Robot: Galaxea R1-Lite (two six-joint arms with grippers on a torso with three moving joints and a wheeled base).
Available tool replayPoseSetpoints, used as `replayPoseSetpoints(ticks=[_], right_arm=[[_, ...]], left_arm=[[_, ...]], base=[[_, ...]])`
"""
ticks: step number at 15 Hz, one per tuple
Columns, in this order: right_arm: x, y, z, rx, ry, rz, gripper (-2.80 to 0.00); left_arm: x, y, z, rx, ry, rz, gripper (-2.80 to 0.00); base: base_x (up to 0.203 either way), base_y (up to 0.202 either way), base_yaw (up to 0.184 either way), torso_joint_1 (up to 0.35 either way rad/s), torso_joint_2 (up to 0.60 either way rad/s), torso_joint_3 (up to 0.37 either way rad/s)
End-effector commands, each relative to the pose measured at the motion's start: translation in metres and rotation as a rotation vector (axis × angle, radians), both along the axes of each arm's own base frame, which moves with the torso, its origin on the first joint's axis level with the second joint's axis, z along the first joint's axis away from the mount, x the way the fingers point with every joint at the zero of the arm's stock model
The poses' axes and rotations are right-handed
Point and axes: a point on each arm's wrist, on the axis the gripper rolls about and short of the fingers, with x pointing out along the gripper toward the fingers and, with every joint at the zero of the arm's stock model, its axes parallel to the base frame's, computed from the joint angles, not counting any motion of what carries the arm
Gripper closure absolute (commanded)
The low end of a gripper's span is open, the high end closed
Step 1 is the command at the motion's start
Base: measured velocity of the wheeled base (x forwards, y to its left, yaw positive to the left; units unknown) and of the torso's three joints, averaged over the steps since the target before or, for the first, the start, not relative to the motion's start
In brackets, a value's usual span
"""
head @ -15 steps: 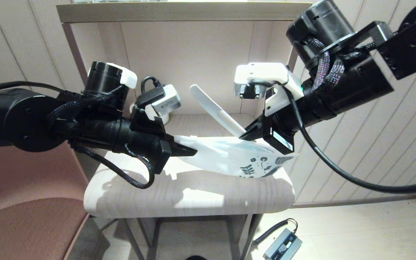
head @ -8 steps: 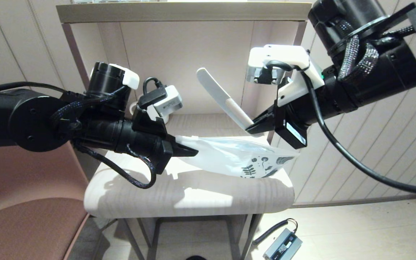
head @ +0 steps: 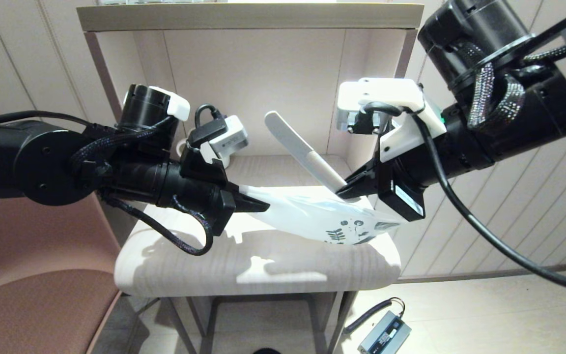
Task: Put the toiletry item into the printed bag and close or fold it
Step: Place the comb into the storage bag
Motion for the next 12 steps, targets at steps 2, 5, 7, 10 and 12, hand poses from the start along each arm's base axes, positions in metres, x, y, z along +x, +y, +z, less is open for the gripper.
replayPoseSetpoints(ticks=[2, 5, 7, 10, 12], right_arm=[[0.001, 0.001, -0.012, -0.030, 0.035, 0.005, 0.00], [0.000, -0.002, 0.003, 0.007, -0.014, -0.003, 0.00], [-0.006, -0.008, 0.013, 0.029, -0.040, -0.008, 0.00], [-0.014, -0.012, 0.017, 0.034, -0.045, -0.005, 0.00], [-0.017, -0.013, 0.010, 0.018, -0.023, 0.001, 0.00]], left_arm=[[0.001, 0.000, 0.000, -0.001, 0.000, -0.004, 0.00], [0.001, -0.001, -0.001, 0.001, 0.001, -0.004, 0.00], [0.001, -0.001, 0.000, 0.000, -0.001, -0.006, 0.00], [0.002, -0.002, -0.001, 0.001, 0.004, -0.005, 0.00], [0.002, -0.002, 0.000, -0.001, 0.000, -0.005, 0.00]], base=[[0.000, 0.000, 0.000, 0.000, 0.00, 0.000], [0.000, 0.000, 0.000, 0.000, 0.00, 0.000], [0.000, 0.000, 0.000, 0.000, 0.00, 0.000], [0.000, 0.000, 0.000, 0.000, 0.00, 0.000], [0.000, 0.000, 0.000, 0.000, 0.00, 0.000]])
